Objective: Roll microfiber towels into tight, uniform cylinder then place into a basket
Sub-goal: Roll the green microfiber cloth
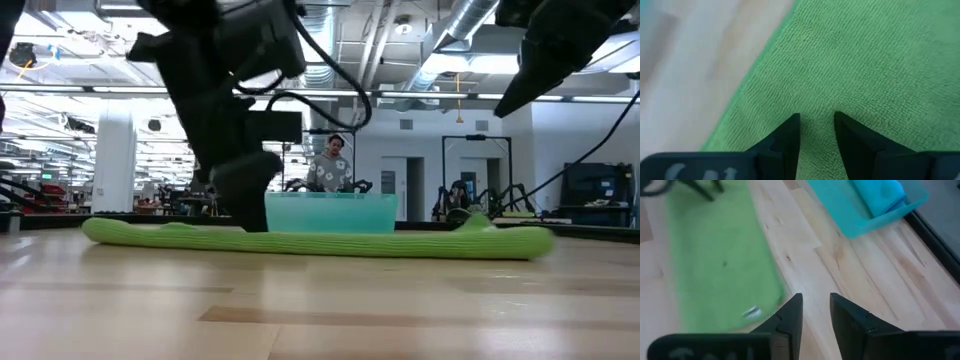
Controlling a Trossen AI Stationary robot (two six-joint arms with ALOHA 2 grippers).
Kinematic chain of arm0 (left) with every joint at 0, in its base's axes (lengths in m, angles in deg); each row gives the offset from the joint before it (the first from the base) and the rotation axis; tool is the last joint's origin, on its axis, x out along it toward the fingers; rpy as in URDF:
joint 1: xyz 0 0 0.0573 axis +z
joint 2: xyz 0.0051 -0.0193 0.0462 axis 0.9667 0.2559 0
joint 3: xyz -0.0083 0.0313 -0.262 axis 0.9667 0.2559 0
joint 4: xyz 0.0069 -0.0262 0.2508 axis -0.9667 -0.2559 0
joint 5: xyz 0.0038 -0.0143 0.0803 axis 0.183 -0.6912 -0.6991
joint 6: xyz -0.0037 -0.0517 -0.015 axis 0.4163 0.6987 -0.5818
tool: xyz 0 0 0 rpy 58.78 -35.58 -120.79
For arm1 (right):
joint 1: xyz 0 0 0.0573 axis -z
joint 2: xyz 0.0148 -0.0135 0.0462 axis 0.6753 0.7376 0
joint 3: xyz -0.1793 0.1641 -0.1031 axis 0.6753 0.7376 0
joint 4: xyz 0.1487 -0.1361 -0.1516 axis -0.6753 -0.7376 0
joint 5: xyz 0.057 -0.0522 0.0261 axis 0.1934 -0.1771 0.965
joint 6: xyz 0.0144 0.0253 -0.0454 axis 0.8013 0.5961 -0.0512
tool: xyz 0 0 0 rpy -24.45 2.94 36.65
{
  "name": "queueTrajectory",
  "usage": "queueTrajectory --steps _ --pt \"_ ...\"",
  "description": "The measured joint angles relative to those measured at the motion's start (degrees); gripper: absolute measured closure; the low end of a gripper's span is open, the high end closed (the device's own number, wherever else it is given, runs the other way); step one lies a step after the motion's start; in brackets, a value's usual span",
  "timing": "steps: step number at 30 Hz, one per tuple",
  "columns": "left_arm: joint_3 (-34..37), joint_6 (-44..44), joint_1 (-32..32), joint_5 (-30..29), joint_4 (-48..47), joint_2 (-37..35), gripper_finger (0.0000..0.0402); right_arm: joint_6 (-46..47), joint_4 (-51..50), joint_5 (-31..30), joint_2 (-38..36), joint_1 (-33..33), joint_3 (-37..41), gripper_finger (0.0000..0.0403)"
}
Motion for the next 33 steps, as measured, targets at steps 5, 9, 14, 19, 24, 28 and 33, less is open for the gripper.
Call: queueTrajectory --steps 5,9,14,19,24,28,33 --pt "-6.6 -3.3 0.2 -7.5 -7.1 0.6 0.0288 0.0 0.0 0.1 0.0 0.0 0.0 0.0283" --pt "-10.5 -4.7 -0.5 -8.5 -5.0 0.3 0.0288 0.1 0.0 0.1 0.0 0.0 0.0 0.0283" --pt "-10.3 -7.2 -1.3 -9.8 15.1 0.8 0.0288 0.1 0.0 0.1 0.0 0.0 0.0 0.0283" --pt "-10.2 -12.5 -1.8 -6.4 31.0 5.4 0.0288 0.1 0.0 0.1 0.0 0.0 0.0 0.0283" --pt "-10.1 -12.6 -1.8 -4.3 36.7 11.4 0.0288 0.1 0.0 0.1 0.0 0.0 0.0 0.0283" --pt "-11.2 -12.1 -1.7 -3.5 37.4 14.6 0.0288 0.1 0.1 0.1 0.0 0.0 0.0 0.0283" --pt "-12.8 -12.5 -1.7 0.9 36.7 15.8 0.0288 0.1 0.2 0.1 0.0 0.0 0.0 0.0283"
